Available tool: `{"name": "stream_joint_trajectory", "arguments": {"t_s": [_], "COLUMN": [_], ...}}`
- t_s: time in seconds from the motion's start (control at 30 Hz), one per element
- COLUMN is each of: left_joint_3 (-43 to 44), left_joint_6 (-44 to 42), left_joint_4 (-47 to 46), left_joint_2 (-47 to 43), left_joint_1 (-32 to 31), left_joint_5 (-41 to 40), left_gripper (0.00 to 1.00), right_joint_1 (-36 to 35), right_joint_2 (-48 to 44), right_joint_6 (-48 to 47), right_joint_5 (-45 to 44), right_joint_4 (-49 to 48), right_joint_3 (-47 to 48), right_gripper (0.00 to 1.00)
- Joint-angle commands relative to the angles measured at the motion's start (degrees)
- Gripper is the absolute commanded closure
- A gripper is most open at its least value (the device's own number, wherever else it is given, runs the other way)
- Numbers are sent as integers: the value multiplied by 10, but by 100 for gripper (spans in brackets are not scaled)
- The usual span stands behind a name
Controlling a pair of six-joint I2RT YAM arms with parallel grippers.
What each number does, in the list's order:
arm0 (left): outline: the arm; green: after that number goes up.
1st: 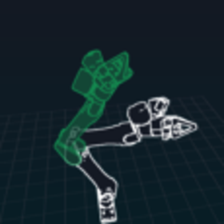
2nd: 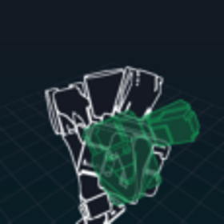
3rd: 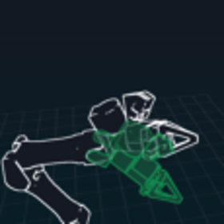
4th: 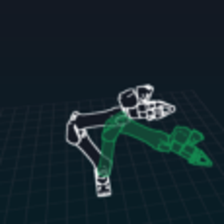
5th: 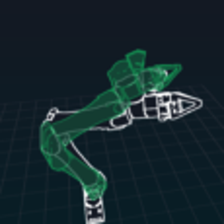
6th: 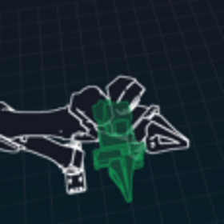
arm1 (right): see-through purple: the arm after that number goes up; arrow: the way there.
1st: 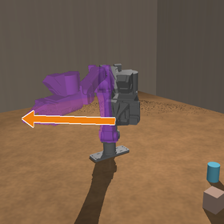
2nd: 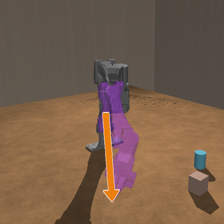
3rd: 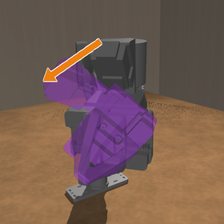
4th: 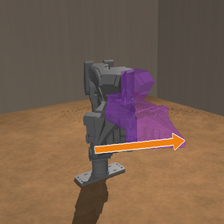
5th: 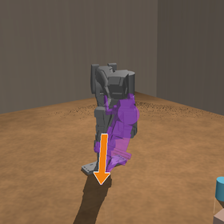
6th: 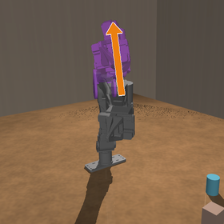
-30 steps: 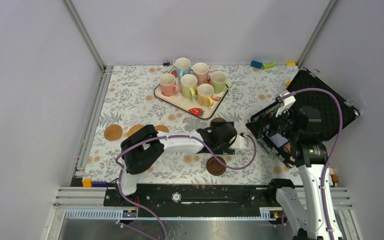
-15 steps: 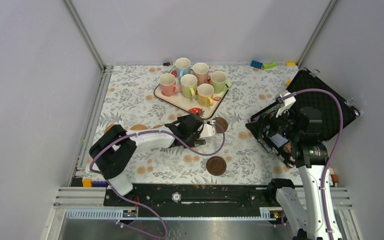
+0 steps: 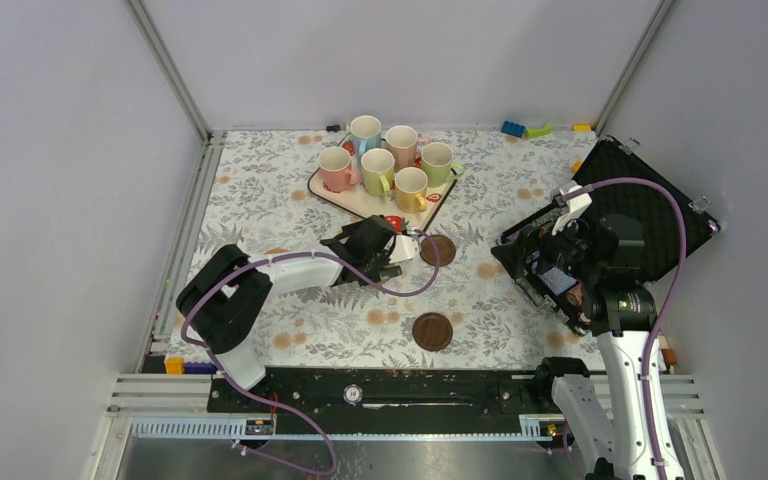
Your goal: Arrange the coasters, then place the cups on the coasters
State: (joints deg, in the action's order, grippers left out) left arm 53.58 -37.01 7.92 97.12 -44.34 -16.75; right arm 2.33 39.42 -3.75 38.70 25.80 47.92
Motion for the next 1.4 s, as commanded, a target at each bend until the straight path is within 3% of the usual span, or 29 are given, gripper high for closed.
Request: {"name": "stream_joint_trajectory", "arguments": {"t_s": [0.0, 0.87, 1.1, 1.37], "left_joint_3": [-23, -35, 26, 91], "left_joint_6": [-3, 1, 16, 3], "left_joint_4": [31, 31, 38, 46], "left_joint_2": [10, -36, -52, -14], "left_joint_1": [9, 18, 10, -52], "left_joint_5": [6, 10, 33, 32], "left_gripper": [1, 1, 1, 1], "right_joint_1": [4, 7, 7, 8], "right_joint_2": [-3, -4, 0, 0], "right_joint_6": [4, 7, 8, 6], "right_joint_5": [18, 22, 22, 19], "right_joint_4": [-24, -23, -23, -23], "right_joint_3": [0, 0, 0, 0], "right_gripper": [0, 0, 0, 0]}}
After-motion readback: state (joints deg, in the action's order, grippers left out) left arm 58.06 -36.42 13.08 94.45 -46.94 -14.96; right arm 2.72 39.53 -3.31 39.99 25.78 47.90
